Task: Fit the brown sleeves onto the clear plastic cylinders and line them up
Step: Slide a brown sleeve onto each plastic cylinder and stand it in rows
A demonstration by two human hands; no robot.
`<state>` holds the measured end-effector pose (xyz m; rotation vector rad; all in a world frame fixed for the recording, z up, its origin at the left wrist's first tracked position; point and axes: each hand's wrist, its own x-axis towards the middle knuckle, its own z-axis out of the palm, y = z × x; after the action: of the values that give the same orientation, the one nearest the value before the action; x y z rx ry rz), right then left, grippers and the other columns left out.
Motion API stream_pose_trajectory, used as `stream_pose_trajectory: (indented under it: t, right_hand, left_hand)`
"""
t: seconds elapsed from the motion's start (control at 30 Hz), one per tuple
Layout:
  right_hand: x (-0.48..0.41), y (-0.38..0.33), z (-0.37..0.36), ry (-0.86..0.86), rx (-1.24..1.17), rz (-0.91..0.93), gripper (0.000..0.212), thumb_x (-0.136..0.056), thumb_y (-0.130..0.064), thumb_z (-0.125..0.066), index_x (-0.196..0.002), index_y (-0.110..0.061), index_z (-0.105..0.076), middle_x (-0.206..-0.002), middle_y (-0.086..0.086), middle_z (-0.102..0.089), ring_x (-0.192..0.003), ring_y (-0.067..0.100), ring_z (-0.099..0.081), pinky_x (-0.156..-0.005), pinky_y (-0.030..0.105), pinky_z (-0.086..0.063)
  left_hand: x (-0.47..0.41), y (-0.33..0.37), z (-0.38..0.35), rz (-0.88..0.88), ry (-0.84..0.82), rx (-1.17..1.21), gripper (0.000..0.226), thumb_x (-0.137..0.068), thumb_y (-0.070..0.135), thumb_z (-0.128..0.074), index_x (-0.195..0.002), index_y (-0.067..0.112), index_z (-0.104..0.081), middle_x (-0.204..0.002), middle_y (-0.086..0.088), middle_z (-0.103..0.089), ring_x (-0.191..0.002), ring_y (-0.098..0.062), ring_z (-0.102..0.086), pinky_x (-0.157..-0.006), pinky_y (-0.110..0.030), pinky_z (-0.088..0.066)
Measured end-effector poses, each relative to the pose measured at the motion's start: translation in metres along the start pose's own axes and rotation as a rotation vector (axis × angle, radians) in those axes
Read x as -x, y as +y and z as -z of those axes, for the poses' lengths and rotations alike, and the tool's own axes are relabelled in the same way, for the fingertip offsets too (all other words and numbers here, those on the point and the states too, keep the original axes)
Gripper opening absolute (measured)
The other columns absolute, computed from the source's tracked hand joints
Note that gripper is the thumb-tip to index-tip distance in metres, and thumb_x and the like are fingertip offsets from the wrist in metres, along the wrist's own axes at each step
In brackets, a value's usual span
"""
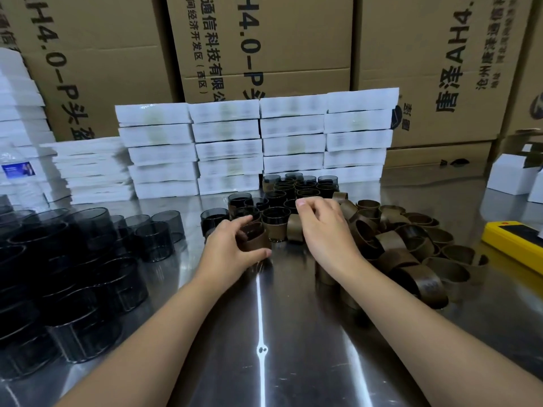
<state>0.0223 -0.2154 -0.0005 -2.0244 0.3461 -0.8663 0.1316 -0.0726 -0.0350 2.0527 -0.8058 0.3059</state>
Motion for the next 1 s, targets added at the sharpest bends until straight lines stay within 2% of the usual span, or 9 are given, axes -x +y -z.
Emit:
stream_pose_trajectory:
  t: [0.13,0.23,0.33,0.5,0.63,0.7,0.8,0.9,1.0]
  right_hand:
    - [0.001,-0.001,-0.001,-0.006,-0.007,0.014,0.027,-0.098,-0.038,-0.041,-0.112,-0.024,-0.06,-0.12,-0.005,-0.043,-0.079,-0.018,-0.04,-0.066,0.0,-0.027]
    - [0.001,-0.002,-0.001,-0.007,0.004,0.007,0.028,-0.098,-0.038,-0.041,-0.112,-0.023,-0.06,-0.118,-0.006,-0.041,-0.078,-0.02,-0.039,-0.068,-0.011,-0.023]
    - [0.001,-0.001,-0.002,-0.01,-0.004,0.011,0.024,-0.098,-0.037,-0.042,-0.107,-0.024,-0.06,-0.117,-0.005,-0.042,-0.08,-0.027,-0.039,-0.068,-0.011,-0.022]
    - [0.001,0.0,-0.005,-0.008,-0.012,0.021,0.022,-0.098,-0.035,-0.043,-0.103,-0.024,-0.061,-0.12,-0.002,-0.045,-0.076,-0.037,-0.033,-0.067,0.008,-0.026]
    - [0.0,0.001,-0.005,-0.007,-0.014,0.019,0.021,-0.098,-0.036,-0.043,-0.101,-0.025,-0.061,-0.119,-0.003,-0.045,-0.077,-0.037,-0.033,-0.069,-0.01,-0.024]
    - [0.0,0.001,-0.005,-0.007,-0.018,0.022,0.022,-0.098,-0.036,-0.043,-0.103,-0.024,-0.061,-0.119,-0.003,-0.045,-0.077,-0.037,-0.033,-0.069,-0.007,-0.026]
    - [0.001,0.001,-0.005,-0.016,-0.03,0.018,0.024,-0.098,-0.037,-0.042,-0.105,-0.024,-0.061,-0.119,-0.004,-0.044,-0.078,-0.034,-0.036,-0.066,0.009,-0.029]
    - [0.003,-0.001,-0.005,-0.021,-0.042,0.02,0.021,-0.097,-0.037,-0.042,-0.102,-0.026,-0.061,-0.117,-0.005,-0.044,-0.078,-0.033,-0.036,-0.065,0.01,-0.028]
    - [0.003,-0.001,-0.005,-0.031,-0.039,0.014,0.022,-0.097,-0.038,-0.042,-0.102,-0.027,-0.06,-0.115,-0.007,-0.043,-0.078,-0.031,-0.037,-0.07,0.013,-0.026]
  left_hand:
    - [0.001,-0.003,-0.001,-0.092,-0.04,-0.081,0.051,-0.068,0.021,-0.087,-0.115,0.02,-0.068,-0.107,0.008,-0.039,-0.105,-0.006,-0.041,-0.084,0.0,-0.027]
    - [0.002,-0.005,-0.002,-0.097,-0.082,-0.078,0.049,-0.07,0.017,-0.085,-0.115,0.019,-0.066,-0.12,0.007,-0.033,-0.113,-0.004,-0.036,-0.093,-0.003,-0.023]
    - [0.001,-0.005,-0.002,-0.06,-0.055,-0.08,0.069,-0.069,0.017,-0.086,-0.13,0.02,-0.054,-0.131,0.003,-0.028,-0.12,-0.006,-0.033,-0.101,-0.011,-0.02]
    - [-0.003,-0.013,-0.001,0.112,-0.071,-0.047,0.101,-0.066,0.023,-0.088,-0.147,0.019,-0.029,-0.142,-0.006,-0.02,-0.132,-0.019,-0.033,-0.103,-0.014,-0.019]
    - [-0.005,-0.022,-0.002,0.225,-0.087,-0.01,0.119,-0.062,0.027,-0.091,-0.152,0.018,-0.014,-0.142,-0.008,-0.018,-0.135,-0.018,-0.028,-0.105,-0.015,-0.016]
    - [-0.008,-0.024,0.0,0.291,-0.037,-0.031,0.124,-0.06,0.034,-0.091,-0.153,0.016,-0.012,-0.145,-0.011,-0.019,-0.139,-0.022,-0.022,-0.113,-0.025,-0.017]
    - [-0.011,-0.027,0.004,0.369,-0.027,-0.047,0.111,-0.061,0.04,-0.089,-0.146,0.01,-0.024,-0.147,-0.013,-0.033,-0.138,-0.027,-0.031,-0.114,-0.039,-0.029]
    - [-0.01,-0.029,0.005,0.364,-0.058,-0.048,0.084,-0.072,0.039,-0.082,-0.138,0.009,-0.039,-0.141,-0.008,-0.051,-0.127,-0.026,-0.049,-0.101,-0.034,-0.042]
    - [-0.011,-0.029,0.006,0.367,0.027,-0.074,0.077,-0.075,0.036,-0.081,-0.136,0.008,-0.042,-0.134,-0.01,-0.051,-0.121,-0.027,-0.052,-0.096,-0.034,-0.044]
